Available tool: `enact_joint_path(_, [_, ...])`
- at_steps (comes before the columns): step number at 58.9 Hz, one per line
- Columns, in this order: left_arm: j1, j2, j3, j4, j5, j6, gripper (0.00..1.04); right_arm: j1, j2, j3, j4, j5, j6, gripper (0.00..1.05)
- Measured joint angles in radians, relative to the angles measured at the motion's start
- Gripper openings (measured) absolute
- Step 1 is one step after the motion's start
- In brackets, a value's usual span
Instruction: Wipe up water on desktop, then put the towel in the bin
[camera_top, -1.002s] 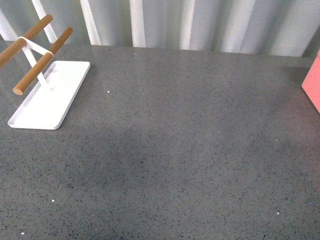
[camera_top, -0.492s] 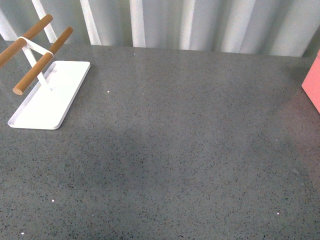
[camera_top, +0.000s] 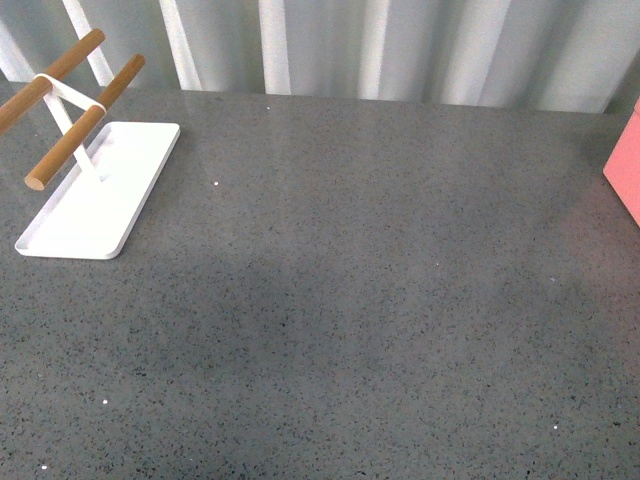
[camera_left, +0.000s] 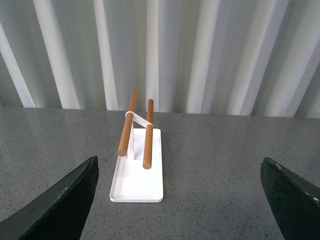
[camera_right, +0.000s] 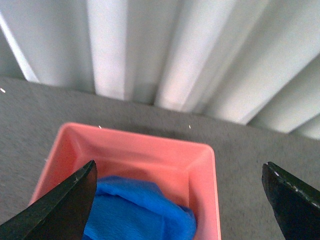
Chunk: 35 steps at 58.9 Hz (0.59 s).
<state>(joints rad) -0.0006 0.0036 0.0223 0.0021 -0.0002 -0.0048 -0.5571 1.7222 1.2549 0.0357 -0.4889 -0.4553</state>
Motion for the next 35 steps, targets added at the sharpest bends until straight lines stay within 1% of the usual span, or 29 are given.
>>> enact_joint_path(4, [0.0, 0.0, 0.0, 0.0, 0.0, 0.0, 0.98, 0.01, -0.156, -0.107, 0.035, -0.126, 0.024, 0.98])
enact_joint_path(7, [0.0, 0.0, 0.0, 0.0, 0.0, 0.0, 0.98, 0.024, -0.266, -0.172, 0.032, -0.188, 0.028, 0.98])
enact_joint_path(13, [0.0, 0.0, 0.0, 0.0, 0.0, 0.0, 0.98, 0.048, -0.425, -0.266, 0.008, -0.246, 0.035, 0.98])
enact_joint_path(23, [0.0, 0.0, 0.0, 0.0, 0.0, 0.0, 0.98, 0.071, -0.603, -0.385, -0.045, -0.328, 0.054, 0.98])
enact_joint_path(25, [0.0, 0.0, 0.0, 0.0, 0.0, 0.0, 0.98, 0.081, -0.628, -0.409, -0.028, -0.307, 0.072, 0.96])
enact_joint_path(26, [0.0, 0.0, 0.0, 0.0, 0.0, 0.0, 0.98, 0.093, -0.648, -0.436, 0.022, -0.266, 0.103, 0.93])
enact_joint_path(27, [0.0, 0.0, 0.0, 0.0, 0.0, 0.0, 0.98, 0.109, -0.67, -0.468, 0.082, -0.172, 0.146, 0.9])
enact_joint_path(28, [0.0, 0.0, 0.0, 0.0, 0.0, 0.0, 0.98, 0.124, -0.691, -0.5, 0.139, -0.103, 0.185, 0.86])
enact_joint_path(29, [0.0, 0.0, 0.0, 0.0, 0.0, 0.0, 0.98, 0.138, -0.711, -0.533, 0.191, -0.057, 0.214, 0.83])
enact_joint_path(30, [0.0, 0.0, 0.0, 0.0, 0.0, 0.0, 0.98, 0.159, -0.74, -0.58, 0.254, 0.03, 0.278, 0.77])
enact_joint_path(32, [0.0, 0.0, 0.0, 0.0, 0.0, 0.0, 0.98, 0.184, -0.776, -0.639, 0.308, 0.092, 0.327, 0.7])
enact_joint_path(33, [0.0, 0.0, 0.0, 0.0, 0.0, 0.0, 0.98, 0.202, -0.8, -0.678, 0.331, 0.134, 0.356, 0.65])
enact_joint_path(35, [0.0, 0.0, 0.0, 0.0, 0.0, 0.0, 0.98, 0.219, -0.822, -0.715, 0.346, 0.157, 0.38, 0.59])
